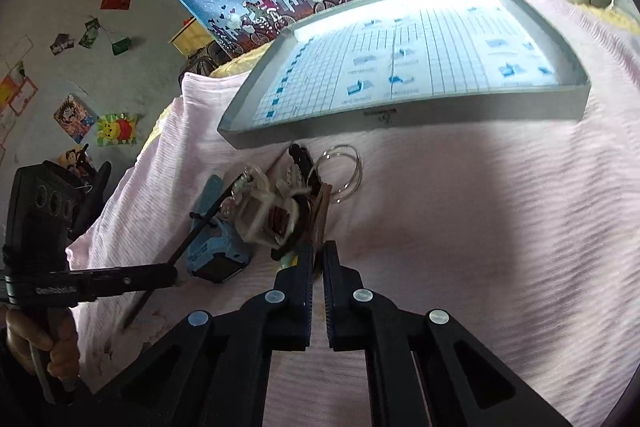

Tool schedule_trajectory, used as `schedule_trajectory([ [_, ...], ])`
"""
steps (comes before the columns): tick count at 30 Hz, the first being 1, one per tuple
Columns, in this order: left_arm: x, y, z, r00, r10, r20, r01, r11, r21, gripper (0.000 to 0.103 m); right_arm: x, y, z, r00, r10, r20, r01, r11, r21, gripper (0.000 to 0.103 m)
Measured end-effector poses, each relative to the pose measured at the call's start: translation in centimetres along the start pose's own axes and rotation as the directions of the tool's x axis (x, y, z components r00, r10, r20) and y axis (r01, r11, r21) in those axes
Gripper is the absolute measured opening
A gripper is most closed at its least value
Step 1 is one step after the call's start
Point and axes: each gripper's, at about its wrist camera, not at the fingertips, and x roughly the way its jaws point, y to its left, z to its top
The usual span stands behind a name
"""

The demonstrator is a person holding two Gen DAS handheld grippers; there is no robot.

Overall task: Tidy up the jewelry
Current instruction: 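Grasp the brown beaded hair tie with the right tool while the left tool grasps the gold-flower black hairpin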

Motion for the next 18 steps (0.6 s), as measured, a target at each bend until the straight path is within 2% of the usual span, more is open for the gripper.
schedule_trajectory([
  [4,-1.8,-0.4,-0.1,0.997,-0.06,0.054,0.06,0.998,0.009,0.003,-1.7,0.6,0.5,0.998,-0.01,0.064,0.012,1.0,-0.028,0.004],
  [8,-1.4,-0.4,-0.6,0.995,-0.099,0.002,0.099,0.995,-0.004,0.003,-2.6,0.9,0.8,0.997,-0.016,0.081,0.019,0.999,-0.039,0.004],
  [15,1.2,-1.3,-1.1,0.987,-0.071,-0.141,0.08,0.995,0.062,0.003,-2.1,0.8,0.4,0.998,-0.041,-0.047,0.039,0.999,-0.024,0.004],
  [18,1.6,-1.6,-1.2,0.988,-0.04,-0.152,0.055,0.994,0.095,0.003,-1.8,0.5,-0.2,0.996,-0.047,-0.081,0.047,0.999,-0.012,0.004],
])
